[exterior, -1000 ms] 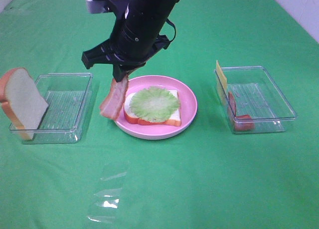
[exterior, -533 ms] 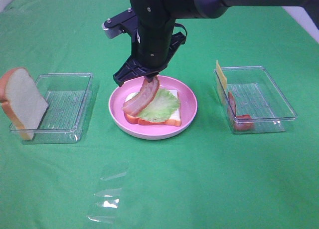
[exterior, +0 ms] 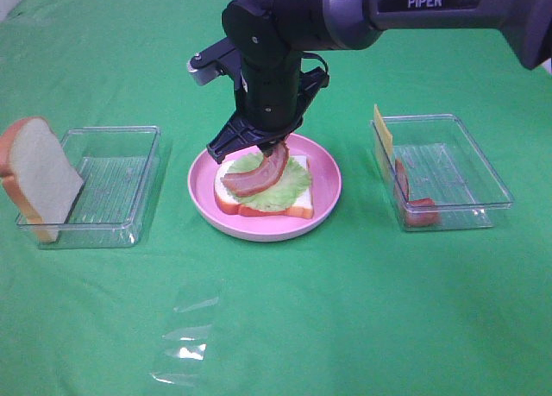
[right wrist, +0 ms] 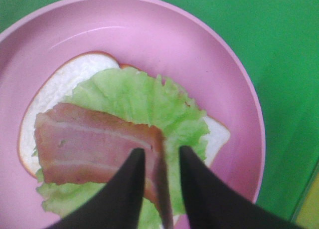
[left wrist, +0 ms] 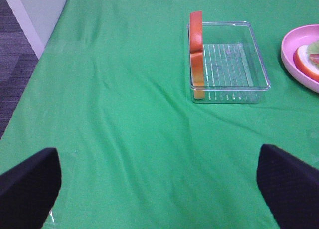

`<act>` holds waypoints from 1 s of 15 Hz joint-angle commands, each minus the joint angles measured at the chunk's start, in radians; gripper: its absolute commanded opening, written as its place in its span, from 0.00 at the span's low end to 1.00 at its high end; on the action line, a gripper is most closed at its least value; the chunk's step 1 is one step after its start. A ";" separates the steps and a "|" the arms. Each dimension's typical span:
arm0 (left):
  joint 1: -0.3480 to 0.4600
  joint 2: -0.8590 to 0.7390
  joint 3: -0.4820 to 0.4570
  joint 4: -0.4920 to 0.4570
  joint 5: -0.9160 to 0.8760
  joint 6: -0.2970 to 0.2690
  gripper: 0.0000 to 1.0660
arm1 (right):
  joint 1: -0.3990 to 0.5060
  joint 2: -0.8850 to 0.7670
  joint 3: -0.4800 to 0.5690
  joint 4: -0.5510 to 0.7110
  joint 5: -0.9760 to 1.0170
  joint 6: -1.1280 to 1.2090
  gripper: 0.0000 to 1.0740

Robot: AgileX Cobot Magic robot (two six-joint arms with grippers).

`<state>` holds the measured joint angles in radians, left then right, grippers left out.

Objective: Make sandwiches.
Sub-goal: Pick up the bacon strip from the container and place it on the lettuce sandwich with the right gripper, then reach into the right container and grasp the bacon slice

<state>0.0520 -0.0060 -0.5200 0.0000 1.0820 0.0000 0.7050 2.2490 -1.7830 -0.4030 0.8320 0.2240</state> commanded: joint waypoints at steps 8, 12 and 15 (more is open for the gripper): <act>0.002 -0.015 0.003 0.000 -0.007 0.000 0.94 | -0.004 -0.145 -0.013 -0.047 0.099 0.009 0.91; 0.002 -0.015 0.003 0.000 -0.007 0.000 0.94 | -0.018 -0.273 -0.013 -0.086 0.213 0.011 0.91; 0.002 -0.015 0.003 0.000 -0.007 0.000 0.94 | -0.118 -0.326 -0.013 -0.038 0.305 0.010 0.91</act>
<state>0.0520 -0.0060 -0.5200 0.0000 1.0820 0.0000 0.5950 1.9300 -1.7910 -0.4450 1.1210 0.2280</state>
